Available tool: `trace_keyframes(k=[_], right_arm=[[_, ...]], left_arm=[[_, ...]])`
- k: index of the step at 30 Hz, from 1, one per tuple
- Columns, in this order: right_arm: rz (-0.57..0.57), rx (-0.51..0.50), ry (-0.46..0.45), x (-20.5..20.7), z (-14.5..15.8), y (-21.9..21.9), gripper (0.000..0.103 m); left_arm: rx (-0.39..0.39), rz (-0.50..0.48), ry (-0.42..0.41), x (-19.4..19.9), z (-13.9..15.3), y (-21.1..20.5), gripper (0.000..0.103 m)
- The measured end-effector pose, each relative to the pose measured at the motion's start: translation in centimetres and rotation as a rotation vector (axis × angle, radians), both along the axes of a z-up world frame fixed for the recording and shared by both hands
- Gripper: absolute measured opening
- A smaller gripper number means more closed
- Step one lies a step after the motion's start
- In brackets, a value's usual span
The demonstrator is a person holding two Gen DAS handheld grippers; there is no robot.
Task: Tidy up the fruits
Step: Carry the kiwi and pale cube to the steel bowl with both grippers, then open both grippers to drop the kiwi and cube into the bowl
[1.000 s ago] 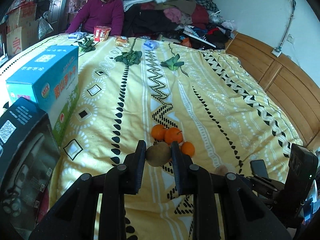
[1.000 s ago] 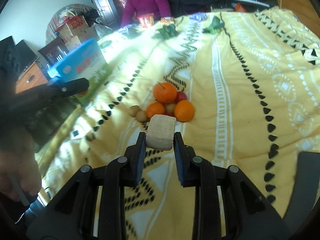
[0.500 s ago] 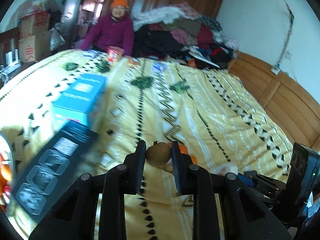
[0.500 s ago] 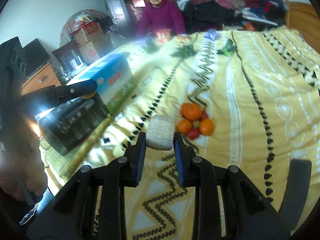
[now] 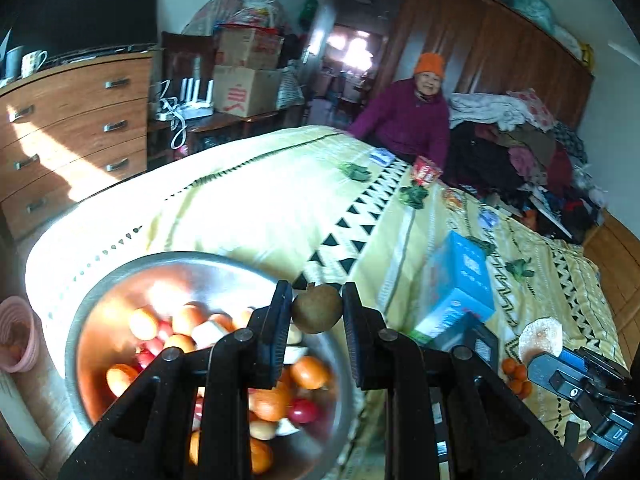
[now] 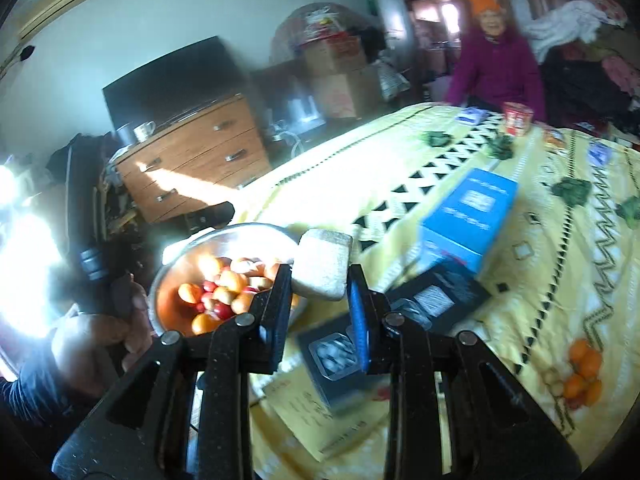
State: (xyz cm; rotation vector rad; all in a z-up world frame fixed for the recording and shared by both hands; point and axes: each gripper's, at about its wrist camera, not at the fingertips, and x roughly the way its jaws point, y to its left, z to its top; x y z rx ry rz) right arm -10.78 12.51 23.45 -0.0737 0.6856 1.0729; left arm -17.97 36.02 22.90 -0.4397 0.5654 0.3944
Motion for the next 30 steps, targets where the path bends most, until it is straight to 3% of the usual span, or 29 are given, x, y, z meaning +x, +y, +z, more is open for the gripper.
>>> trace_keyframes(k=[6, 22, 23, 26, 27, 28, 30], right_arm=[[0.119, -0.058, 0.07, -0.8, -2.1, 9.3, 0.028], [0.159, -0.151, 0.174, -0.1, -5.7, 14.8, 0.029], [0.161, -0.162, 0.174, -0.2, -5.9, 15.1, 0.029], [0.154, -0.174, 0.162, -0.4, -5.9, 15.3, 0.03], [0.145, -0.175, 0.153, -0.4, -5.7, 15.0, 0.037], [0.131, -0.172, 0.139, -0.5, -5.4, 14.6, 0.048], [0.113, -0.148, 0.105, -0.8, -4.2, 13.1, 0.05]], left_arm=[[-0.051, 0.06, 0.079, -1.3, -4.0, 4.3, 0.025], [-0.119, 0.077, 0.156, -1.6, -7.7, 6.7, 0.025], [-0.126, 0.076, 0.165, -1.6, -7.9, 6.8, 0.027], [-0.118, 0.099, 0.164, -2.0, -7.9, 6.8, 0.061], [-0.113, 0.113, 0.155, -2.2, -7.7, 6.7, 0.067], [-0.108, 0.123, 0.145, -2.4, -7.4, 6.6, 0.068], [-0.106, 0.129, 0.136, -2.7, -6.8, 6.5, 0.068]])
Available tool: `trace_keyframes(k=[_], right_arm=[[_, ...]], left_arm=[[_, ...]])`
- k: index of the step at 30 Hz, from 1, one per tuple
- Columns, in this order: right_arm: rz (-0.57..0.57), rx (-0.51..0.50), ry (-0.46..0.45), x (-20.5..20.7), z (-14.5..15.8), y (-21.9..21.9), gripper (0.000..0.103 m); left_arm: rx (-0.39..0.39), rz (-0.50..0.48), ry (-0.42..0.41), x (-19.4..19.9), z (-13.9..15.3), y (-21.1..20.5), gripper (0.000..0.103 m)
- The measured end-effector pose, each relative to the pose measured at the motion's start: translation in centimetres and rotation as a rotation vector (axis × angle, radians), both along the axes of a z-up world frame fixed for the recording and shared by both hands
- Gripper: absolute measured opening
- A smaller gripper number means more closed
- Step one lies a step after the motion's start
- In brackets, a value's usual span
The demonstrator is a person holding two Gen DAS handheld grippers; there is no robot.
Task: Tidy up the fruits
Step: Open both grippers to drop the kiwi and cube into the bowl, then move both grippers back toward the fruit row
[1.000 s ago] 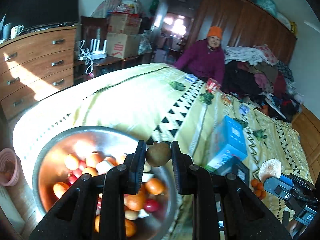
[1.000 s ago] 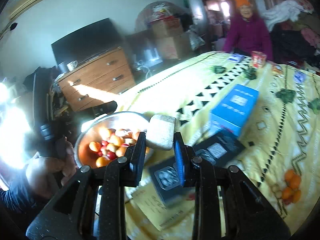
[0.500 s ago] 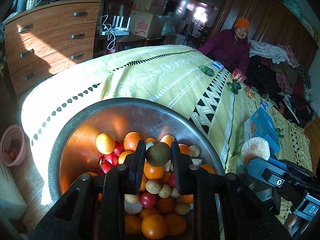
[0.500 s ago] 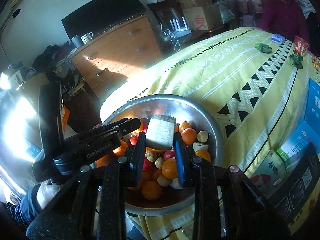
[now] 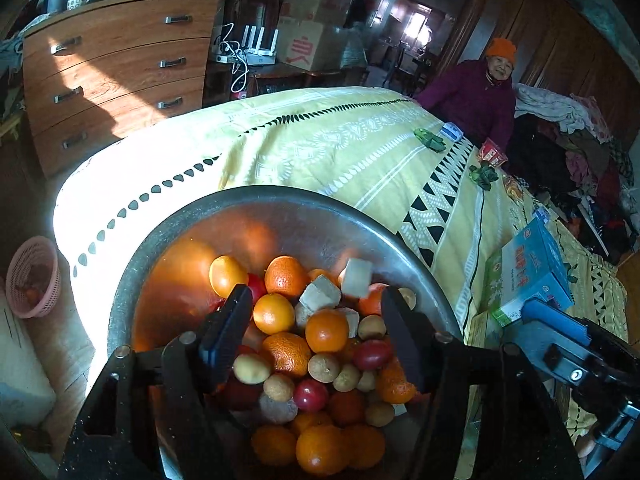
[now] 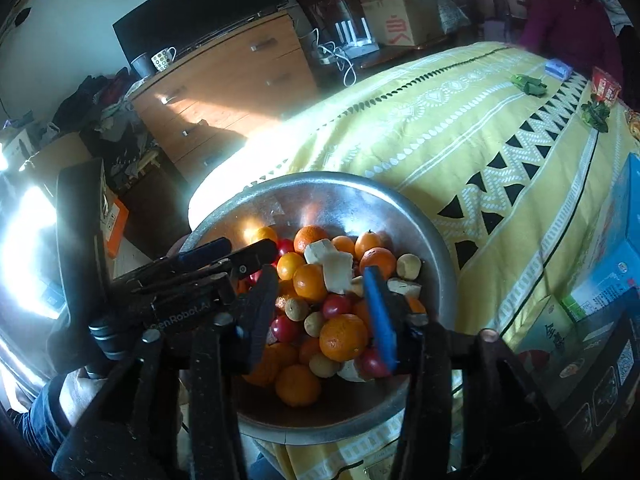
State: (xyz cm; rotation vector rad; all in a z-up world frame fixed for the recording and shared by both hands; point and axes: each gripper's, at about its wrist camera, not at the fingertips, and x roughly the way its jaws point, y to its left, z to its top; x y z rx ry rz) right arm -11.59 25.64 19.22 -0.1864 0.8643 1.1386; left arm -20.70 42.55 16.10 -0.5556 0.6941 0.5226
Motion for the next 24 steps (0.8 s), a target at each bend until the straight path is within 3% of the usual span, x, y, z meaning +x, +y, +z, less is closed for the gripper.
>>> trace_keyframes(k=[5, 9, 16, 24], right_arm=[[-0.035, 0.082, -0.063, -1.8, 3.0, -5.9, 0.057], [-0.078, 0.098, -0.099, -3.7, 3.5, -11.0, 0.062], [-0.188, 0.079, -0.109, -5.5, 1.8, -20.1, 0.065], [-0.393, 0.077, -0.01, -3.3, -1.7, -29.3, 0.066]], left_arm=[[0.025, -0.023, -0.035, -0.1, 1.6, -2.0, 0.068], [0.036, -0.067, -0.052, 0.6, 2.4, -5.0, 0.068], [0.052, -0.19, -0.129, 3.1, 5.2, -11.7, 0.069], [0.108, -0.386, -0.164, 7.4, 7.8, -20.9, 0.074]])
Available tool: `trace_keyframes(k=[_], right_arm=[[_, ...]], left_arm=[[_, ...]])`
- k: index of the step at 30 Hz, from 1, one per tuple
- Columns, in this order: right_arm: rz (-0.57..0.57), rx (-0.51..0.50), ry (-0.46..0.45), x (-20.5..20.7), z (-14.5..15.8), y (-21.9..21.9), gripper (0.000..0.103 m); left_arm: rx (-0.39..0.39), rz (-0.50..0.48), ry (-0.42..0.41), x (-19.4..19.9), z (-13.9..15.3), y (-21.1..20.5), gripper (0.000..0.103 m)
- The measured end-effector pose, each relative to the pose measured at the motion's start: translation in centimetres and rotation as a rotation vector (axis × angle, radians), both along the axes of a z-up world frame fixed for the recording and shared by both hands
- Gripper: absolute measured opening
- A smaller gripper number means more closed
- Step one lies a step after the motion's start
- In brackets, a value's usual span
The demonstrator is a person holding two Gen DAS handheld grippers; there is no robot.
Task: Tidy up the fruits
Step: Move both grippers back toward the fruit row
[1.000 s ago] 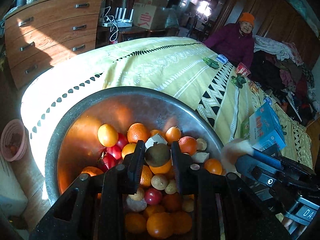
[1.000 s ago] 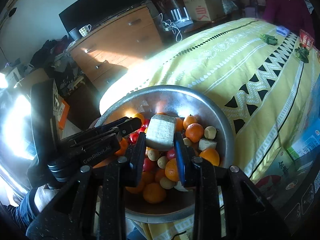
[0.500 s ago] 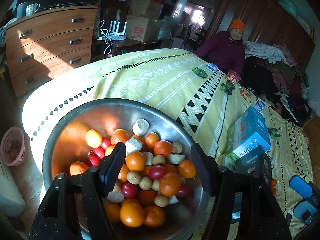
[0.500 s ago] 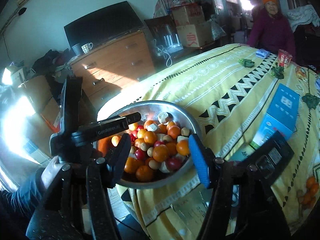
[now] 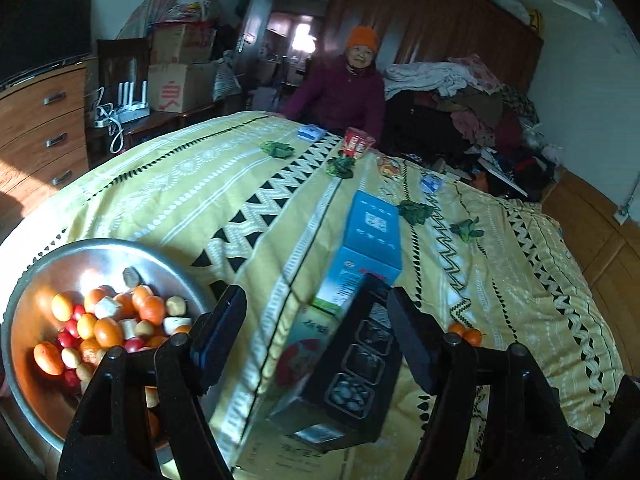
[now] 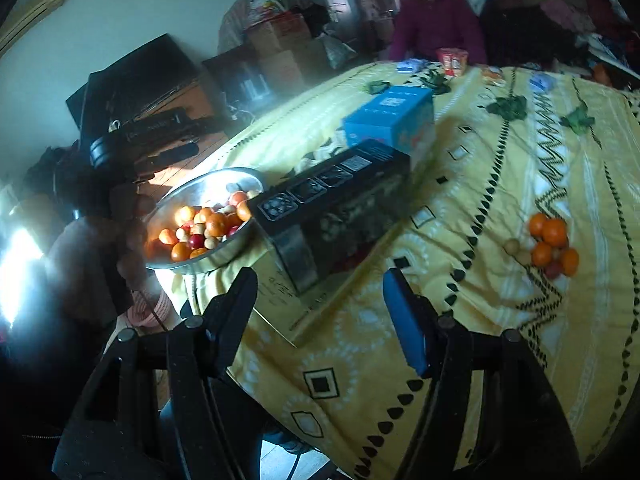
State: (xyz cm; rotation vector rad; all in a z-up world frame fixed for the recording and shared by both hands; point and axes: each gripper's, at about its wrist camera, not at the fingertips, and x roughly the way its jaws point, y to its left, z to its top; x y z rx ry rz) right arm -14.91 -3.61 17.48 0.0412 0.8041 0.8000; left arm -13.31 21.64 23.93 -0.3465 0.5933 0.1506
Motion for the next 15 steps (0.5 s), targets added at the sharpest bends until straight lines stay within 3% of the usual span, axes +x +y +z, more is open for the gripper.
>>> trace_keyframes(k=[7, 12, 15], right_arm=[[-0.159, -0.02, 0.01, 1.3, -2.0, -7.0, 0.066], [-0.245, -0.013, 0.062, 2.6, -4.4, -11.3, 0.066], [-0.265, -0.024, 0.085, 3.8, -6.0, -12.9, 0.066]], left_arm=[[0.051, -0.248, 0.001, 3.9, -0.4, -11.4, 0.076], [0.052, -0.375, 0.107, 7.3, -5.6, -17.1, 0.08], [0.04, -0.387, 0.205, 9.3, -9.7, -18.6, 0.079]])
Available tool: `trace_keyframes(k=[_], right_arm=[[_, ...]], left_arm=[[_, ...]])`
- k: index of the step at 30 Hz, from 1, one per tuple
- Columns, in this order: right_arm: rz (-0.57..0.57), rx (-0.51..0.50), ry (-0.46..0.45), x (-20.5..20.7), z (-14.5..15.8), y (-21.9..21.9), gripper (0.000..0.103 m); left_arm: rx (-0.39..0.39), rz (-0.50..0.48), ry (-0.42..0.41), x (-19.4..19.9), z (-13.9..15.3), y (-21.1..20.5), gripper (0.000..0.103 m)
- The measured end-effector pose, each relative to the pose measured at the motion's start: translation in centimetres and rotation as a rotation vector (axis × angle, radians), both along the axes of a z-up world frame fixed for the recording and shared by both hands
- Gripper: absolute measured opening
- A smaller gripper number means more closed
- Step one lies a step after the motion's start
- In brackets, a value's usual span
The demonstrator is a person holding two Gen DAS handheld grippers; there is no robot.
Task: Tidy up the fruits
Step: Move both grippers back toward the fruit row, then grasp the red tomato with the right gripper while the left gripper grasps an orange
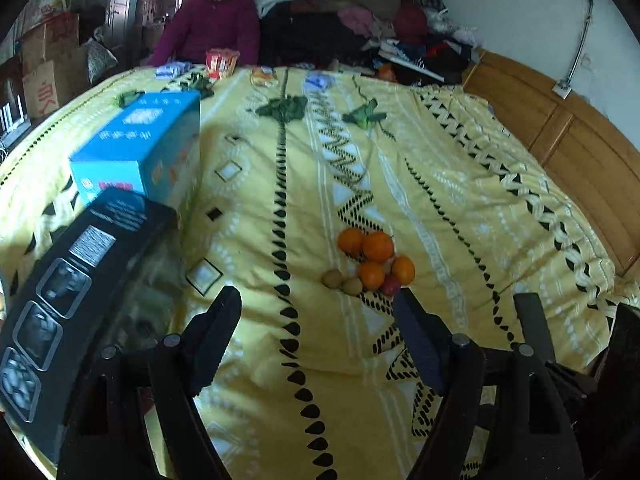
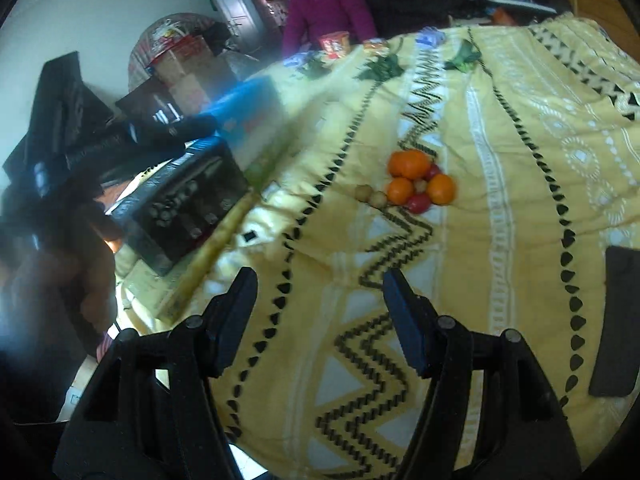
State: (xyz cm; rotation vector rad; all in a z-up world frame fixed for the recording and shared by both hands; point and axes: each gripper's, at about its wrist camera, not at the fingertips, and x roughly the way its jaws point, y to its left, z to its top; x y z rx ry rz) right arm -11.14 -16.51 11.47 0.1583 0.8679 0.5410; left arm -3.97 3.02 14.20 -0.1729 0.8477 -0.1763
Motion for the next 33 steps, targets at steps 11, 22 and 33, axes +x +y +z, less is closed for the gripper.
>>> trace_keyframes(k=[11, 22, 33], right_arm=[[0.01, -0.094, 0.045, 10.5, -6.2, -0.7, 0.04], [0.018, -0.147, 0.04, 14.4, -8.7, 0.7, 0.041], [-0.019, -0.07, 0.006, 11.0, -6.6, -2.5, 0.028]], left_arm=[[0.0, 0.021, 0.075, 1.8, -4.7, 0.1, 0.079], [-0.033, -0.014, 0.077, 3.9, -6.0, -1.0, 0.079], [-0.018, -0.19, 0.081, 9.0, -8.4, -6.9, 0.079]])
